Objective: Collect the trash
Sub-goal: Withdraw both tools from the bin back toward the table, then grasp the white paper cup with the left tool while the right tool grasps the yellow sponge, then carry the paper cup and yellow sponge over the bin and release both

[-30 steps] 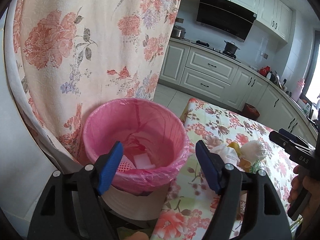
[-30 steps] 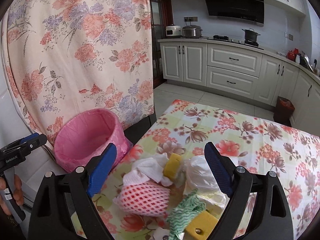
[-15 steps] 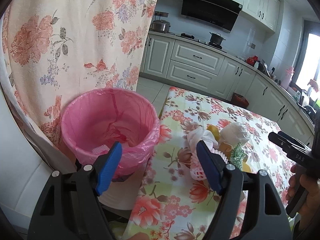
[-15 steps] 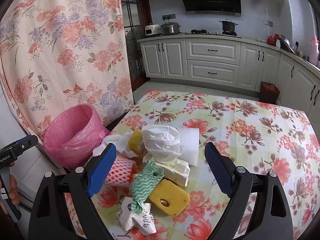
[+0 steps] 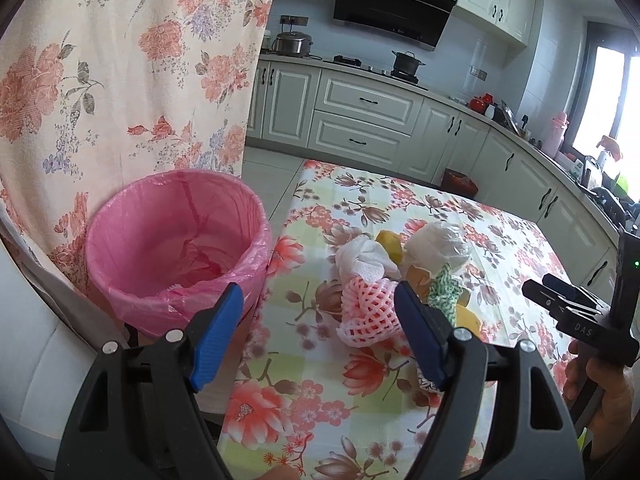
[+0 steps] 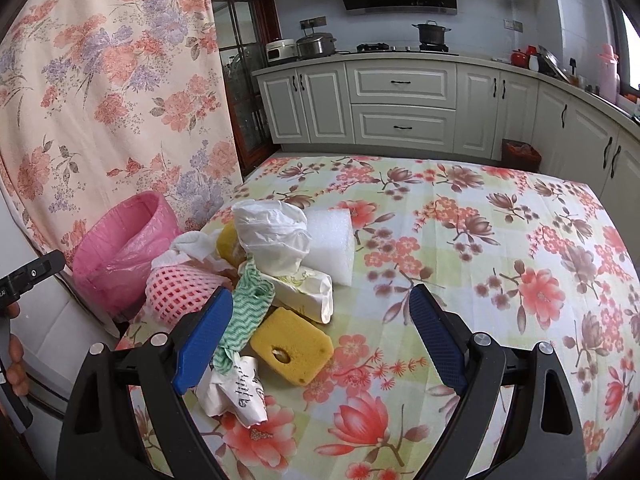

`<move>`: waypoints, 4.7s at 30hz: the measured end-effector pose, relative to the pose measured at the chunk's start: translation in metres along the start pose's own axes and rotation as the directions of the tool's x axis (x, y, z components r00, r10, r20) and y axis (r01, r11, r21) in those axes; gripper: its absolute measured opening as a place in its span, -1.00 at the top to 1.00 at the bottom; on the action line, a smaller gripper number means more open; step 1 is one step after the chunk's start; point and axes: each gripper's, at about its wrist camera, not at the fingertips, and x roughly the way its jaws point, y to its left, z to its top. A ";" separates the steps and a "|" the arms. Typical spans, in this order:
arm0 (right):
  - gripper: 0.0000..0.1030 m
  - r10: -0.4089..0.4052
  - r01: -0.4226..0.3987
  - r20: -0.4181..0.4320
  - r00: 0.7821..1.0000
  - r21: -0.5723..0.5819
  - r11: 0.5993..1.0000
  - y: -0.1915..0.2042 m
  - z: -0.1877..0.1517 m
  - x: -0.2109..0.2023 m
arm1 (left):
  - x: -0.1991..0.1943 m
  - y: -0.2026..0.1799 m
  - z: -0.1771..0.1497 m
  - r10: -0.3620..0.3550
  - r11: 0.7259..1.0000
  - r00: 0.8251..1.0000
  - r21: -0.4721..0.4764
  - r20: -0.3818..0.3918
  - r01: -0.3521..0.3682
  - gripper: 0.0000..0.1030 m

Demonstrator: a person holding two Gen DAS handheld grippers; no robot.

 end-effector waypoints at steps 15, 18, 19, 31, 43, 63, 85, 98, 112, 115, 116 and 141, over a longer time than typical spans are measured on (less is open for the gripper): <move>-0.64 -0.004 0.005 -0.070 0.998 0.019 1.000 -0.015 -0.031 0.017 | 0.029 -0.031 -0.016 -0.075 0.996 0.994 0.046 -0.078 0.079 -0.46; -0.64 -0.007 0.009 -0.092 0.996 0.021 1.000 -0.018 -0.036 0.024 | 0.033 -0.042 -0.022 -0.088 0.993 0.991 0.066 -0.096 0.095 -0.46; -0.64 -0.011 0.013 -0.096 0.995 0.021 1.000 -0.019 -0.038 0.025 | 0.036 -0.047 -0.024 -0.095 0.992 0.990 0.072 -0.105 0.103 -0.46; -0.64 -0.019 0.022 -0.125 0.992 0.021 1.000 -0.033 -0.049 0.031 | 0.072 -0.090 -0.059 -0.193 0.969 0.953 0.108 -0.234 0.223 -0.46; -0.64 -0.008 0.011 -0.141 0.990 0.022 1.000 -0.039 -0.052 0.035 | 0.112 -0.100 -0.086 -0.255 0.951 0.904 0.081 -0.342 0.298 -0.28; -0.64 0.018 -0.035 -0.174 0.985 -0.097 0.995 -0.009 -0.047 0.050 | 0.109 -0.081 -0.088 -0.217 0.949 0.899 0.133 -0.381 0.285 0.21; -0.64 0.003 -0.051 -0.228 0.974 -0.203 0.978 0.024 -0.046 0.084 | 0.074 -0.044 -0.079 -0.176 0.956 0.919 0.160 -0.353 0.244 0.21; -0.10 0.024 -0.082 -0.264 0.964 -0.210 0.974 0.030 -0.051 0.091 | 0.064 -0.040 -0.072 -0.174 0.959 0.932 0.158 -0.318 0.233 0.21; -0.06 0.026 -0.061 -0.191 0.981 -0.180 0.982 0.023 -0.044 0.050 | 0.052 -0.040 -0.059 -0.107 0.978 0.968 0.153 -0.226 0.143 0.21; -0.06 0.032 -0.062 -0.172 0.985 -0.175 0.983 0.023 -0.041 0.040 | 0.048 -0.037 -0.056 -0.096 0.981 0.973 0.148 -0.208 0.128 0.21; -0.06 0.032 -0.061 -0.166 0.986 -0.172 0.983 0.023 -0.040 0.038 | 0.047 -0.037 -0.054 -0.094 0.981 0.975 0.146 -0.202 0.125 0.21; -0.06 0.101 -0.104 -0.024 0.995 -0.195 0.975 0.076 0.019 0.007 | 0.005 0.030 0.001 0.058 0.998 0.998 0.033 -0.004 -0.058 0.21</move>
